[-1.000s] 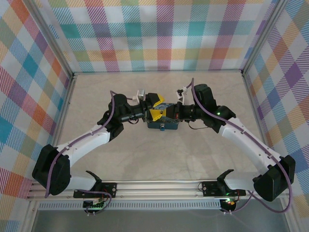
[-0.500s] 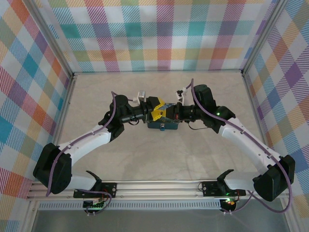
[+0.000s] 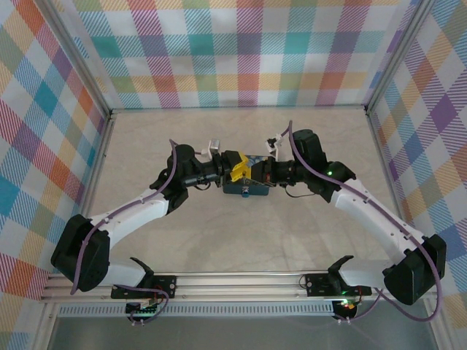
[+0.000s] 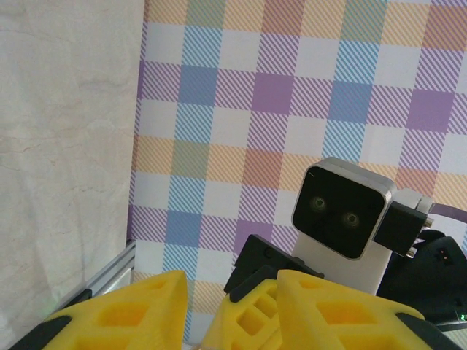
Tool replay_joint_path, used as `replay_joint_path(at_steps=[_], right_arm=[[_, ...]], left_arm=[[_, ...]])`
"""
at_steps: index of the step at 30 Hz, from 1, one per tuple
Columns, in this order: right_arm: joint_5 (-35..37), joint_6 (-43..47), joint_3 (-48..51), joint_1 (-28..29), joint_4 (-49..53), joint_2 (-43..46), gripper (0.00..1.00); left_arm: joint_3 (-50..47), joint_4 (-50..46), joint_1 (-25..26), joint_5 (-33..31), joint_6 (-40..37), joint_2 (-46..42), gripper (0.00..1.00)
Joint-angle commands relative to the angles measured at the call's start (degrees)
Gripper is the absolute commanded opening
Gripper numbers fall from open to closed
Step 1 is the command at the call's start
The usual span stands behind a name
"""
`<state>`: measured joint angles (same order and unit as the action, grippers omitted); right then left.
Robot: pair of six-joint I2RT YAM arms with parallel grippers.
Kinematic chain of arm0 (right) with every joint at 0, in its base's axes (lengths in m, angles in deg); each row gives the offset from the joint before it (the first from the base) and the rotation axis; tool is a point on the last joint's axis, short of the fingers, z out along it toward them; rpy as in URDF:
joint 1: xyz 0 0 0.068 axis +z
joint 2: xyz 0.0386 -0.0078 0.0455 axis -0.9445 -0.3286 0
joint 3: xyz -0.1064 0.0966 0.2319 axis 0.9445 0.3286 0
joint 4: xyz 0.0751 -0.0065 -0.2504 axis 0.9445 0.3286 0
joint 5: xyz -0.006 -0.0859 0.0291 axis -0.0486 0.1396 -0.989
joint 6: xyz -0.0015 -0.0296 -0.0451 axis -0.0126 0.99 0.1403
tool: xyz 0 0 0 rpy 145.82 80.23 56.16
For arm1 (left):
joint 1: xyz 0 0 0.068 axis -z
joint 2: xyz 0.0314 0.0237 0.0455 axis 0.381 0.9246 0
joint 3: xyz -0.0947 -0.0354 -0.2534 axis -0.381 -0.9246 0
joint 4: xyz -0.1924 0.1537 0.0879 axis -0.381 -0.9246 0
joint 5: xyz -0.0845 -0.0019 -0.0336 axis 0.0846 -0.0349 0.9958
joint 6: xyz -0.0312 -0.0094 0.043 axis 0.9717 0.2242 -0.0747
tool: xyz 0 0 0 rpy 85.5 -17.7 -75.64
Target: Unlock a padlock with a key
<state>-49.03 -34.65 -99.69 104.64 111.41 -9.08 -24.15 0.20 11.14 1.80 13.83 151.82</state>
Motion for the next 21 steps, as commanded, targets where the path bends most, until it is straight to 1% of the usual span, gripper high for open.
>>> replay_joint_path(at_steps=[1,3,4,5,6,9,11,13,15,19,21], right_arm=[[-1.2,0.4,0.4,0.5,-0.4,1.9,0.02],[-1.1,0.5,0.5,0.5,-0.3,2.0,0.02],[-1.1,0.5,0.4,0.5,-0.2,2.1,0.02],[-0.8,0.6,0.3,0.5,-0.1,2.1,0.02],[-0.6,0.6,0.2,0.5,0.0,2.1,0.02],[0.3,0.5,-0.1,0.5,-0.1,2.3,0.02],[1.5,0.5,-0.2,0.5,0.2,2.6,0.02],[2.7,0.5,-0.4,0.4,0.4,2.7,0.01],[3.7,0.5,-0.7,0.4,0.2,2.7,0.01],[5.8,0.7,-2.2,0.3,-0.4,1.6,0.01],[5.4,0.5,-2.9,0.3,-1.4,0.5,0.01]], left_arm=[[-0.6,2.5,-0.9,0.1,-0.3,0.1,0.34],[-0.6,2.5,-0.9,0.1,-0.3,0.1,0.33],[-0.6,2.4,-0.9,0.2,-0.3,0.1,0.34],[-0.5,2.3,-0.9,0.3,-0.4,0.2,0.4],[-0.6,2.0,-0.9,0.4,-0.5,0.1,0.53],[-1.0,1.5,-0.9,0.3,-0.6,-0.2,0.79],[-1.4,2.1,-0.9,0.6,-0.3,-0.4,0.85],[-1.6,3.1,-0.9,0.9,0.2,-0.5,0.88],[-1.7,3.9,-0.9,1.4,0.8,-0.5,0.96],[-2.1,6.3,-0.8,2.3,2.8,-0.3,0.97],[-2.4,8.6,-0.8,2.6,4.4,-0.1,0.98]])
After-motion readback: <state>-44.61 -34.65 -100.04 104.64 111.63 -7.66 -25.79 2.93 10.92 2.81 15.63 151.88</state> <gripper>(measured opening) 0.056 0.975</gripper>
